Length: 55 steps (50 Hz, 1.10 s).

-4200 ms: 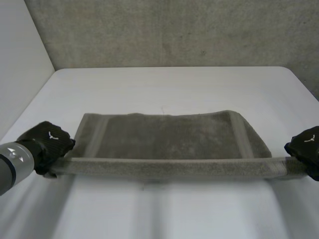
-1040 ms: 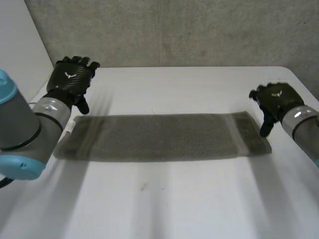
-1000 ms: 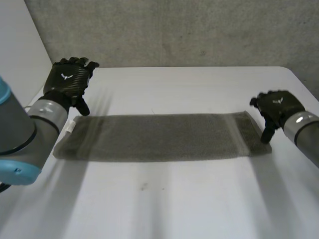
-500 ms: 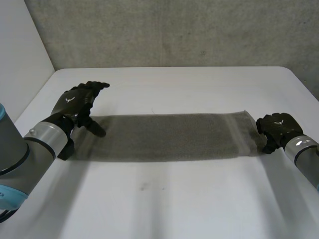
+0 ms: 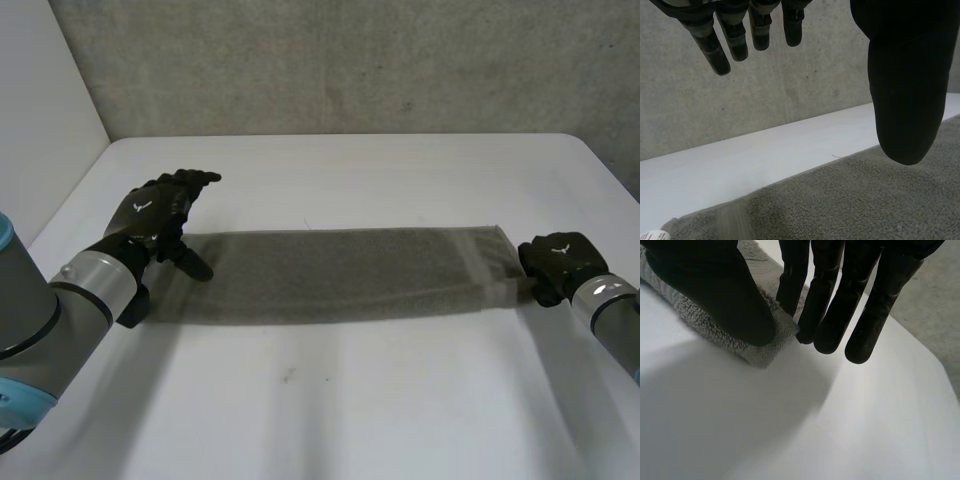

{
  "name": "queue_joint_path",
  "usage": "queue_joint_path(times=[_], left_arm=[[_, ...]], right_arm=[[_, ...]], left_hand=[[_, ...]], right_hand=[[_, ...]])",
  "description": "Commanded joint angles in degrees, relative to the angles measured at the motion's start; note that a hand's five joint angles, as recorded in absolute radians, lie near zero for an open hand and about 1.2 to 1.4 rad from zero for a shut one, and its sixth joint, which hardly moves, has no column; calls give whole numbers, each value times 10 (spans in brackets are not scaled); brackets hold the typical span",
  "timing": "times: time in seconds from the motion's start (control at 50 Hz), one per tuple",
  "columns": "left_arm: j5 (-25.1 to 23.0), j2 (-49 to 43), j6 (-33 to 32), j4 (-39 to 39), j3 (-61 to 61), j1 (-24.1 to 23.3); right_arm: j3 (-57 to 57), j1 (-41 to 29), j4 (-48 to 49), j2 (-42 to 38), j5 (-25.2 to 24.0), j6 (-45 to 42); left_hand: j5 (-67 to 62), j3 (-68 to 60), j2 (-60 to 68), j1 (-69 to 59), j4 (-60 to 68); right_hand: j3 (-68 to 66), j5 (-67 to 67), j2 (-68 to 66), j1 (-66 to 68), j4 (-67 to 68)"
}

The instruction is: Fold the towel.

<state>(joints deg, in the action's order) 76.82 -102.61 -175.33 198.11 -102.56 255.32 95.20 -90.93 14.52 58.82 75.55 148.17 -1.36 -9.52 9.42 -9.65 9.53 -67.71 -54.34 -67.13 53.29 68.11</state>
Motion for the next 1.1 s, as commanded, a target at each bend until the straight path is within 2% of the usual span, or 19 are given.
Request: queue_joint_path(times=[0.02, 0.2, 0.38, 0.42, 0.44, 0.48, 0.5, 0.54, 0.6, 0.64, 0.66, 0.7, 0.76, 0.8, 0.92, 1.04, 1.06, 1.08, 1.1], left_arm=[[1, 3, 0, 0, -1, 0], [2, 7, 0, 0, -5, 2], [2, 10, -2, 1, -9, 8], [3, 12, -2, 1, -9, 11], [3, 12, -2, 1, -9, 11], [3, 13, -2, 1, -10, 14], [4, 13, -2, 1, -10, 14], [4, 15, -2, 0, -11, 14], [4, 20, -2, 0, -12, 15], [4, 22, -2, 0, -12, 18], [4, 22, -2, 0, -12, 18], [4, 23, -2, 0, -12, 19], [4, 23, -2, 0, -12, 20], [4, 24, -2, 1, -15, 23], [4, 23, -2, 1, -17, 27], [3, 22, -2, 1, -18, 27], [3, 22, -2, 1, -18, 27], [3, 21, -3, 1, -17, 27], [3, 21, -3, 1, -17, 27]], right_arm=[[-6, 37, -5, 23, 19, -29], [-42, 145, -27, 36, 83, -178], [-73, 135, -29, 67, 93, -168], [-80, 74, -25, 101, 88, -128], [-80, 73, -25, 101, 88, -128], [-90, -1, -15, 111, 81, -90], [-90, -1, -15, 111, 81, -89], [-98, -80, 13, 112, 67, -70], [-98, -123, 35, 111, 57, -70], [-99, -210, 78, 98, 37, -72], [-99, -210, 78, 98, 37, -72], [-109, -293, 109, 61, 18, -71], [-117, -327, 116, 41, 14, -70], [-131, -389, 115, -4, 6, -69], [-141, -466, 114, -83, -7, -70], [-142, -479, 115, -111, -4, -72], [-142, -479, 115, -110, 3, -71], [-142, -476, 114, -105, 9, -70], [-142, -476, 114, -105, 9, -70]], left_hand=[[14, -5, 6, -4, 5], [14, -5, 6, -4, 5], [14, -5, 6, -4, 5], [14, -5, 6, -4, 5], [14, -5, 6, -4, 5], [14, -5, 6, -4, 5], [14, -5, 6, -4, 5], [14, -5, 6, -4, 5], [14, -5, 6, -4, 5], [14, -5, 6, -4, 5], [14, -5, 6, -4, 5], [14, -5, 6, -4, 5], [14, -5, 6, -4, 5], [14, -5, 6, -4, 5], [14, -5, 6, -4, 5], [14, -5, 6, -4, 5], [14, -5, 6, -4, 5], [14, -5, 6, -4, 5], [14, -5, 6, -4, 5]], right_hand=[[-123, -157, -129, 267, 119], [-123, -157, -129, 267, 119], [-123, -157, -129, 267, 119], [-123, -157, -129, 267, 119], [-123, -157, -129, 267, 119], [-123, -157, -129, 267, 119], [-123, -157, -129, 267, 119], [-123, -157, -129, 267, 119], [-123, -157, -129, 267, 119], [-123, -157, -129, 267, 119], [-123, -157, -129, 267, 119], [-123, -157, -129, 267, 119], [-123, -157, -129, 267, 119], [-123, -157, -129, 267, 119], [-123, -157, -129, 267, 119], [-123, -157, -129, 267, 119], [85, 51, 79, 60, -89], [392, 358, 386, -247, -396], [395, 361, 389, -250, -399]])
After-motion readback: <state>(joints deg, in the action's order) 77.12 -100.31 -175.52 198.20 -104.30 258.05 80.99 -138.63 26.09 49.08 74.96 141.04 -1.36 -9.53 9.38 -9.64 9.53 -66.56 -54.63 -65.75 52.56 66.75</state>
